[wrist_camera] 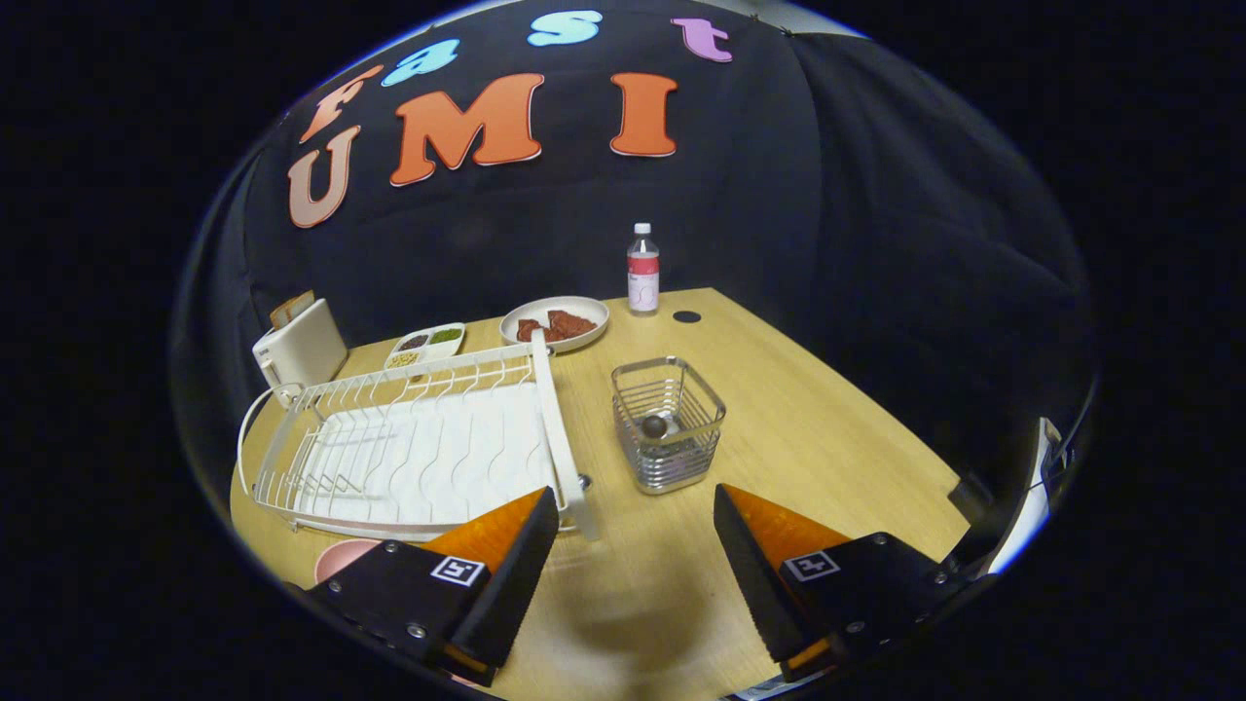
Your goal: Take the plate from the dish rack, then take the spoon from the basket and place it into the plate.
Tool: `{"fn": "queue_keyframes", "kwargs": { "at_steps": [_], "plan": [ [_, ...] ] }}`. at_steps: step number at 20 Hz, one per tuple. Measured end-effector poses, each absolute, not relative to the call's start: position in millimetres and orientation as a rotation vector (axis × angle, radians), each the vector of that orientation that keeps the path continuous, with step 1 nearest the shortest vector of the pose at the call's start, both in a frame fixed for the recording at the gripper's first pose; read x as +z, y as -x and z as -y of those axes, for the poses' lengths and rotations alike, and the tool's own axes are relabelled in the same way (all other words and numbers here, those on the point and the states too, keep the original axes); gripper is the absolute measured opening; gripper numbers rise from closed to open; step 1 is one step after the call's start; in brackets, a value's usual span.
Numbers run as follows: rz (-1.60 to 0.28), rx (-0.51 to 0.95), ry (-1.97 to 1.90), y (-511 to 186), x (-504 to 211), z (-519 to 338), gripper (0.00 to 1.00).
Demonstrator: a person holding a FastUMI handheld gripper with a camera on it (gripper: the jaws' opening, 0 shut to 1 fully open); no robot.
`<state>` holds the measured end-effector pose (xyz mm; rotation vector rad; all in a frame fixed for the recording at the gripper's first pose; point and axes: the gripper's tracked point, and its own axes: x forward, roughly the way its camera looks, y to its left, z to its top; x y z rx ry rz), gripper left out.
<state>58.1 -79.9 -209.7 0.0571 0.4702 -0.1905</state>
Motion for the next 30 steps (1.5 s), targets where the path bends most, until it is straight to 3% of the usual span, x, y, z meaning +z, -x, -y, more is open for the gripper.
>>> {"fn": "queue_keyframes", "kwargs": {
  "at_steps": [9, 13, 21, 22, 26, 30],
  "plan": [
    [-0.392, -0.136, -0.014, -113.2, -218.4, 96.9, 0.95],
    [-0.394, -0.125, -0.001, -127.1, -226.5, 102.6, 0.80],
    [-0.359, -0.073, 0.036, -126.2, -224.0, 102.8, 0.32],
    [-0.354, -0.068, 0.054, -124.9, -224.7, 101.6, 0.16],
    [-0.343, -0.054, 0.047, -123.1, -213.7, 100.5, 0.08],
    [-0.302, -0.070, 0.039, -120.5, -187.1, 105.8, 0.08]
  ]
}}
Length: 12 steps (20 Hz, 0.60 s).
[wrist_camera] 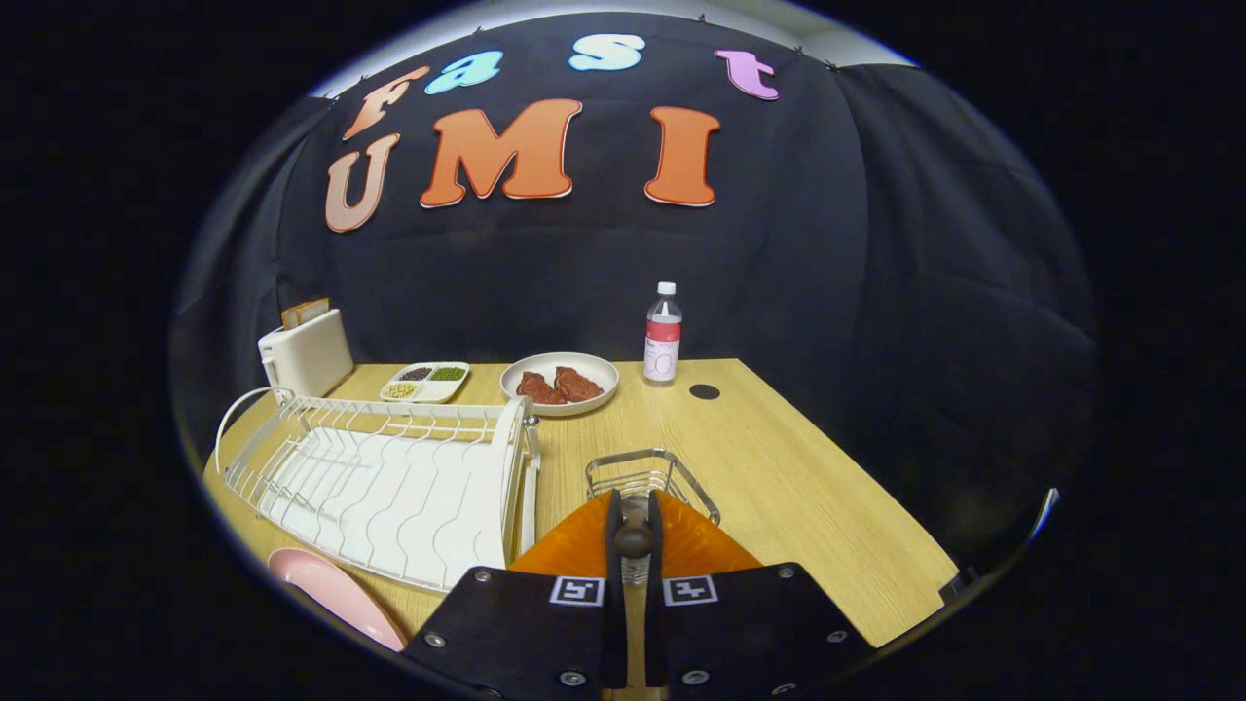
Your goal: Take the plate from the dish rack, then take the spoon from the basket and place it into the plate.
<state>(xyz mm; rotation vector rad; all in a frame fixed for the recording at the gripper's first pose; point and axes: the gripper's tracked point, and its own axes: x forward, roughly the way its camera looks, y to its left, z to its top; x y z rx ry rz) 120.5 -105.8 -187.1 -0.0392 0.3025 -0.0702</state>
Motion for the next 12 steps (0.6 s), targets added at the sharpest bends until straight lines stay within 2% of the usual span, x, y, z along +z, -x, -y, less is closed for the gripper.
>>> {"fn": "queue_keyframes", "kwargs": {
  "at_steps": [12],
  "plan": [
    [-0.220, -0.097, 0.047, -41.0, -126.1, 77.7, 0.08]
  ]
}}
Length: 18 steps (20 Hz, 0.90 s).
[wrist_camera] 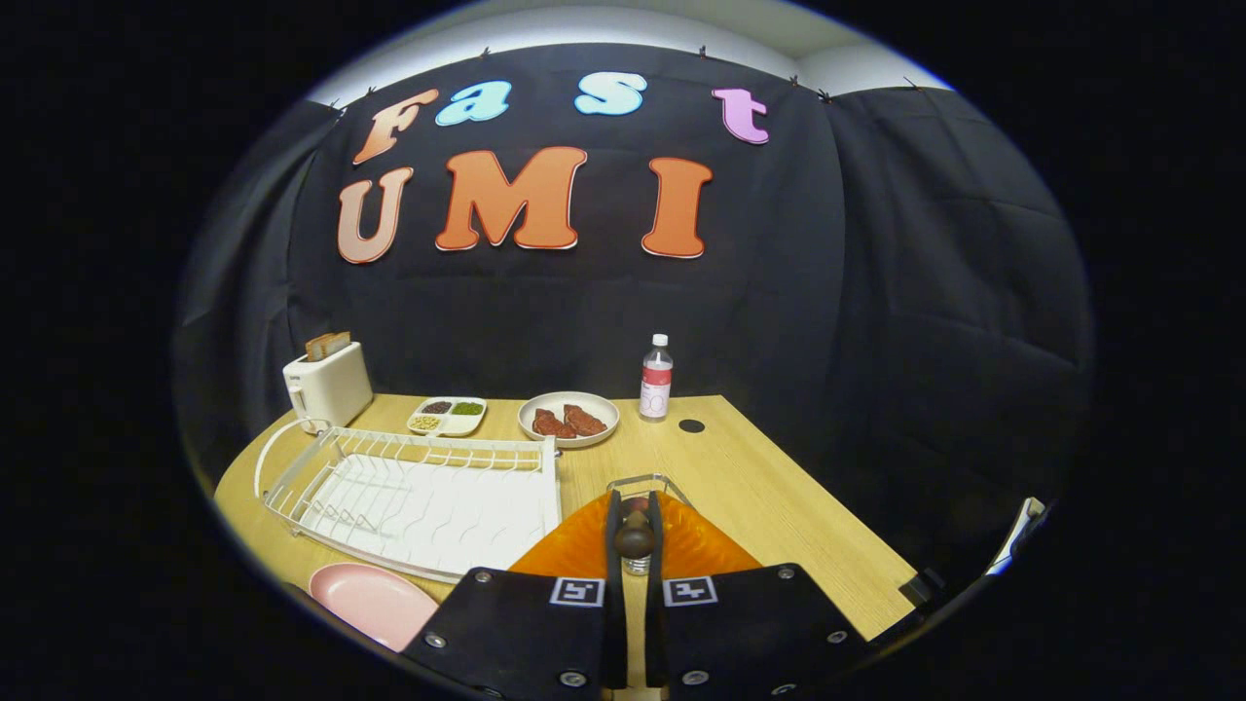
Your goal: Take the plate from the dish rack, then take the spoon from the basket and place it into the plate.
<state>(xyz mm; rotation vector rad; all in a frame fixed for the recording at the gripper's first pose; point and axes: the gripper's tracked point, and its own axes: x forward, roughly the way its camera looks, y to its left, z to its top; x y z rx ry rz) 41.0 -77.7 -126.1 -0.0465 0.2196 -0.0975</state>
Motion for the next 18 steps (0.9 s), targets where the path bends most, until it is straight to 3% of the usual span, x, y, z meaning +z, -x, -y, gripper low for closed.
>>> {"fn": "queue_keyframes", "kwargs": {
  "at_steps": [9, 18],
  "plan": [
    [-0.235, -0.047, 0.051, 31.0, -135.7, -4.6, 0.07],
    [-0.300, 0.083, 0.016, 60.7, -180.0, -99.7, 0.08]
  ]
}}
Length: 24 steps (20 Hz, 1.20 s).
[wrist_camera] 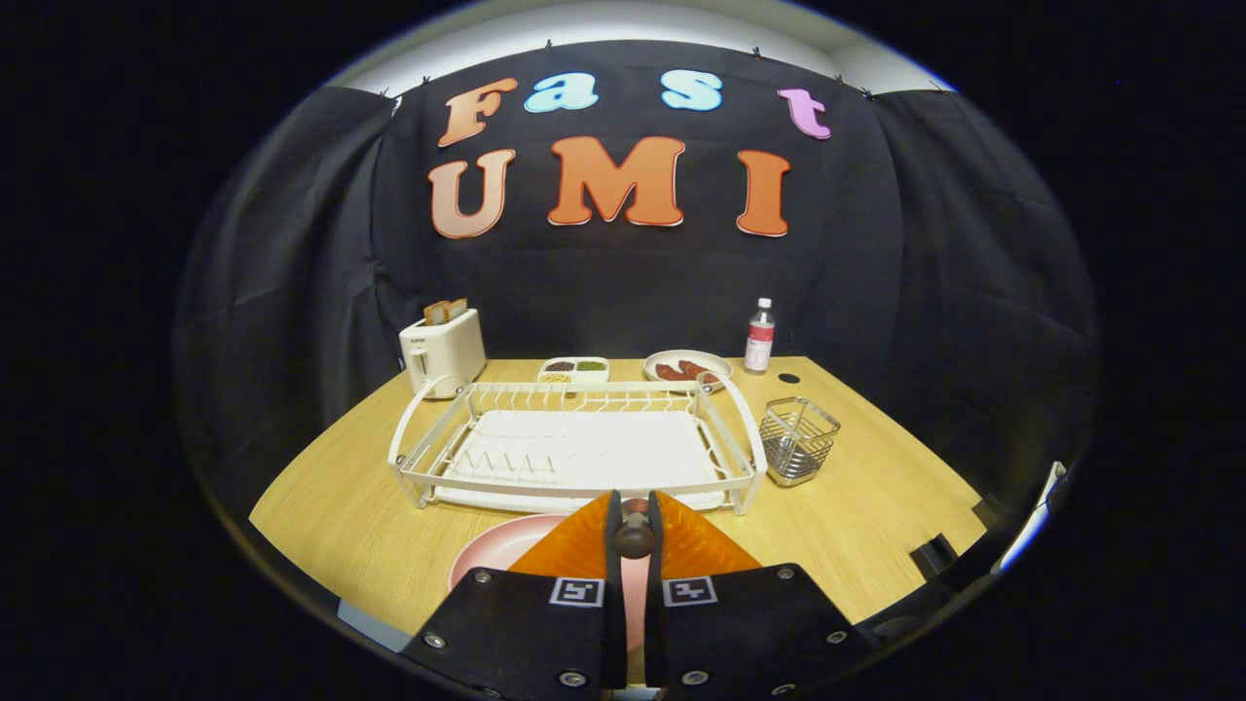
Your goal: Take the plate from the dish rack, then take the spoon from the basket and place it into the plate.
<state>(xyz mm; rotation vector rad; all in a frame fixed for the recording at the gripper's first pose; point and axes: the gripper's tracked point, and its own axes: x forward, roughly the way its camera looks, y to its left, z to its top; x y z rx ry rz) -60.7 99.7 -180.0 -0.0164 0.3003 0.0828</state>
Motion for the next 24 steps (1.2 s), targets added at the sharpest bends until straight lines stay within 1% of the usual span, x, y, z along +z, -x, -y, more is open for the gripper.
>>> {"fn": "queue_keyframes", "kwargs": {
  "at_steps": [5, 10, 12, 13, 15, 16, 18, 19, 20, 21, 22, 24],
  "plan": [
    [-0.342, 0.159, 0.014, 66.7, -210.3, -133.3, 0.08],
    [-0.364, 0.205, 0.023, 65.7, -235.8, -146.2, 0.08],
    [-0.360, 0.211, 0.038, 64.0, -238.2, -145.4, 0.09],
    [-0.384, 0.211, 0.052, 67.0, -243.1, -143.5, 0.11],
    [-0.413, 0.204, 0.053, 67.1, -250.9, -139.0, 0.23],
    [-0.426, 0.195, 0.048, 68.6, -254.1, -134.2, 0.36],
    [-0.434, 0.179, 0.038, 67.6, -252.5, -124.9, 0.58],
    [-0.432, 0.171, 0.039, 65.7, -250.0, -118.0, 0.63],
    [-0.431, 0.162, 0.042, 64.3, -247.8, -111.0, 0.72],
    [-0.431, 0.151, 0.044, 61.9, -244.7, -102.8, 0.77],
    [-0.427, 0.140, 0.042, 59.3, -240.1, -94.5, 0.86],
    [-0.412, 0.124, 0.034, 52.8, -229.5, -80.8, 0.97]
  ]
}}
